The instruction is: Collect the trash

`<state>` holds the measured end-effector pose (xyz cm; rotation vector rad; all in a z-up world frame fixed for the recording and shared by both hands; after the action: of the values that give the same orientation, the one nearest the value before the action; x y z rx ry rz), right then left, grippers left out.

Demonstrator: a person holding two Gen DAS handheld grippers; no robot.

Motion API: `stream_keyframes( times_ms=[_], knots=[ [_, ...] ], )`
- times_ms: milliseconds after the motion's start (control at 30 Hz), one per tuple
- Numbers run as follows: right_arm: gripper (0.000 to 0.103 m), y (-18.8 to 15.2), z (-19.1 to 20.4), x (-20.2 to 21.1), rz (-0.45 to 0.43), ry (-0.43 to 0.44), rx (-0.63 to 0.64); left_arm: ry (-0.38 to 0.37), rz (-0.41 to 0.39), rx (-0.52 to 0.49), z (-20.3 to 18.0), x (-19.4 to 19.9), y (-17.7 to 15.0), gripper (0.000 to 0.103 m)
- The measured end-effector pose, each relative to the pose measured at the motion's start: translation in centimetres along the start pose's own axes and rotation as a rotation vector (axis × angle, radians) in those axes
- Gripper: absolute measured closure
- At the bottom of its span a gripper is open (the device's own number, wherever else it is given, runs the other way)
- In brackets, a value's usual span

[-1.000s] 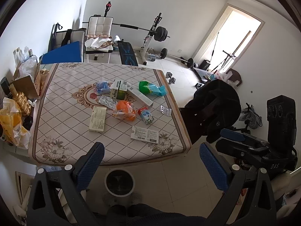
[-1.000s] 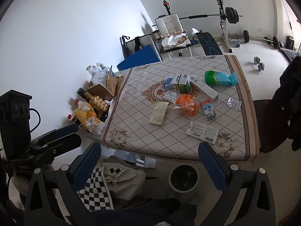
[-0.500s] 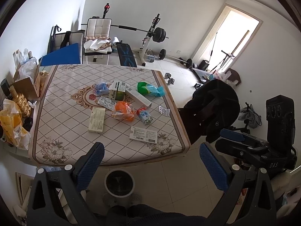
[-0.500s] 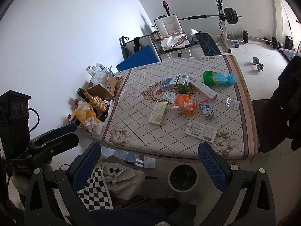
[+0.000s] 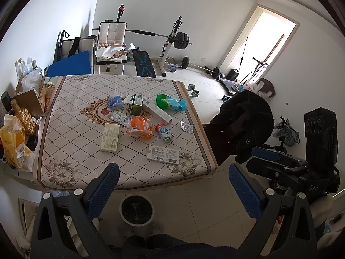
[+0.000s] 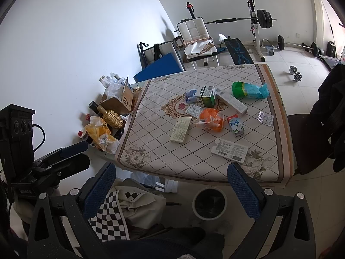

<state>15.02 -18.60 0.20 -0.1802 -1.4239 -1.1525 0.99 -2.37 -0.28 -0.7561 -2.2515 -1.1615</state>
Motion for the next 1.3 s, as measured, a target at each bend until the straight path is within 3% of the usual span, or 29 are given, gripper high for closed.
stream_keyframes(
  times_ms=[1300],
  knots=[
    [0.000, -0.31, 0.30, 0.14, 0.000, 0.015, 0.002, 0.005, -0.006, 0.002, 0.60, 0.80, -0.80, 0.000]
  ],
)
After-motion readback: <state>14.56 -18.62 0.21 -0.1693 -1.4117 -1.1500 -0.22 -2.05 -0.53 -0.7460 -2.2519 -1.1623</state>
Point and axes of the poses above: each gripper's, at about its wrist camera, not at the fingertips, and x roughly against the way its jaws point, z to its left, y to its top, the point moved 2 cm from there along -x, roughly the way its jaws point, and after that the axes turned 13 degrees about -y, right-handed, at the moved point
